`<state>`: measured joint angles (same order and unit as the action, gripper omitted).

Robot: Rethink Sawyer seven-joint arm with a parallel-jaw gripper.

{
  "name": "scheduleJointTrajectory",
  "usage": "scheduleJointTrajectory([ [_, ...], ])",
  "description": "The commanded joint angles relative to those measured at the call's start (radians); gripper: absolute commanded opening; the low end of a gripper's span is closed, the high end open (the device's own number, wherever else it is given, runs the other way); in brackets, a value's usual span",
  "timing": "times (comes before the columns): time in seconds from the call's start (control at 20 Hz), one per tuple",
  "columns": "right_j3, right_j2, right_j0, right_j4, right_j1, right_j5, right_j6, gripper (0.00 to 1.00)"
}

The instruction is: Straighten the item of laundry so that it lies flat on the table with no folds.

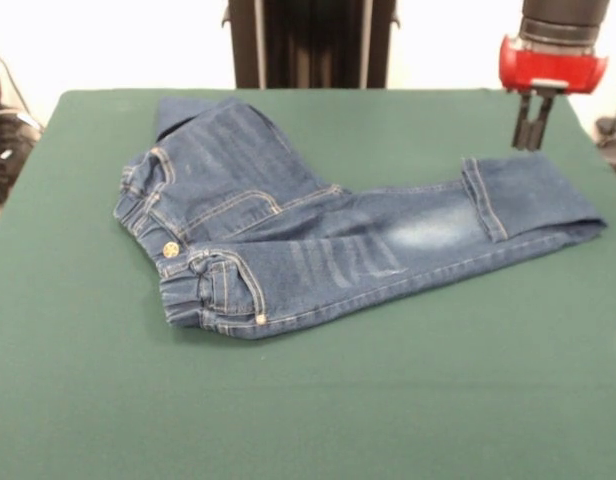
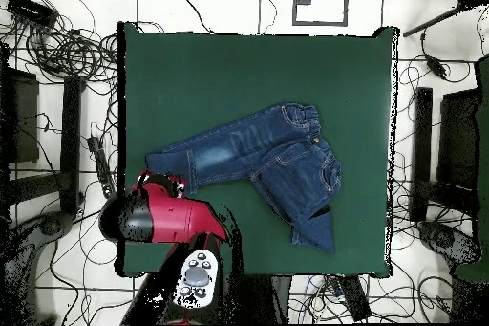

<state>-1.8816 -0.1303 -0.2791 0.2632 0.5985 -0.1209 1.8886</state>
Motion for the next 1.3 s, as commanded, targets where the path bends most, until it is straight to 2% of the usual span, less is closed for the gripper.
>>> scheduleJointTrajectory([
  [0.05,-0.052,0.099,-0.041,0.008,-0.011,0.01,0.195,0.0],
  [0.3,-0.069,0.081,0.0,-0.017,0.049,-0.059,0.148,0.0],
  [0.45,-0.108,0.086,0.068,-0.053,0.121,-0.106,0.087,0.0],
  [0.85,-0.193,0.159,0.372,-0.202,0.306,-0.222,-0.121,0.0],
  [1.1,-0.177,0.232,0.549,-0.302,0.316,-0.254,-0.193,0.0],
  [1.3,-0.121,0.277,0.651,-0.375,0.288,-0.288,-0.22,0.0],
])
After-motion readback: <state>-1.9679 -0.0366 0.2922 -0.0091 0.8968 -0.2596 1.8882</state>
